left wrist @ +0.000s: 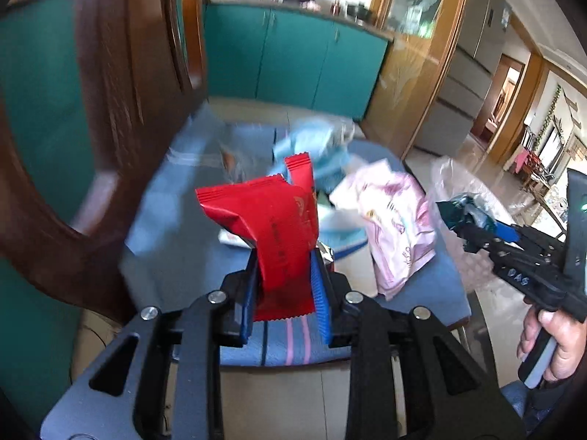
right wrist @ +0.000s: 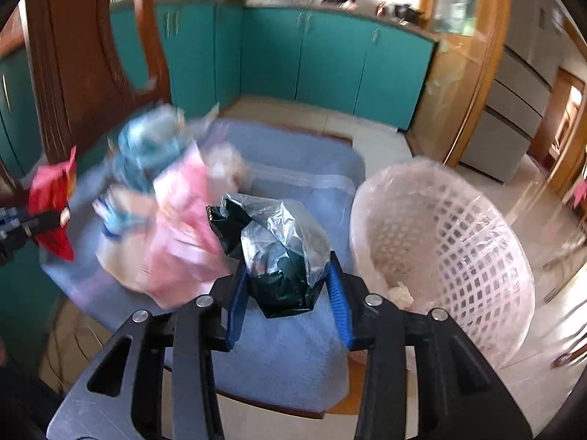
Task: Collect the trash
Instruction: 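Grasp the dark green-silver plastic bag with the right tool while the left grasps the red wrapper, then lift the green-silver bag with the right tool while the left lifts the red wrapper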
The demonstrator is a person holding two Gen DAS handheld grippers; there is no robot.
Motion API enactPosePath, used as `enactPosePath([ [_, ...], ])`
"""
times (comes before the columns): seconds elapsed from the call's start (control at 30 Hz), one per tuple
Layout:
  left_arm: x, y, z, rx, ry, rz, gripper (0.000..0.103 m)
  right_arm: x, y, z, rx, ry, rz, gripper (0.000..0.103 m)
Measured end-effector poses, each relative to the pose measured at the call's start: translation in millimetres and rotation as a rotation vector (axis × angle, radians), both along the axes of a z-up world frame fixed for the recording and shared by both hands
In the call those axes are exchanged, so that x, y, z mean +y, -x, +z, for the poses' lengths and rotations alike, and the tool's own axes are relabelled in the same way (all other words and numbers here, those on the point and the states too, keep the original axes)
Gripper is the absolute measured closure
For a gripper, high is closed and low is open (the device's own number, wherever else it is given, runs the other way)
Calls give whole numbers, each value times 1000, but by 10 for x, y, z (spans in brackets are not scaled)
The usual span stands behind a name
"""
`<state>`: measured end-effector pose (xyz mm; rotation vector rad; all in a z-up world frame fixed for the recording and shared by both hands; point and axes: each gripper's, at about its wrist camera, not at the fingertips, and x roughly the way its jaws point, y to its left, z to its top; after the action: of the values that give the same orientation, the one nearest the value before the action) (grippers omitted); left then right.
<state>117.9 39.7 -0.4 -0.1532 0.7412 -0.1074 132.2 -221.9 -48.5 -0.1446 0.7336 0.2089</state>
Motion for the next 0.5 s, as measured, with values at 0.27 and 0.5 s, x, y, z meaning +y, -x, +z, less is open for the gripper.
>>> enactPosePath([
  [0.27,-32,182,185,-85,-69,13,75,108,351,288,-81,-246,51,63],
  [0.5,-47,133,132,-63,-68,16,75,194,335,268,-57,-254,66,63],
])
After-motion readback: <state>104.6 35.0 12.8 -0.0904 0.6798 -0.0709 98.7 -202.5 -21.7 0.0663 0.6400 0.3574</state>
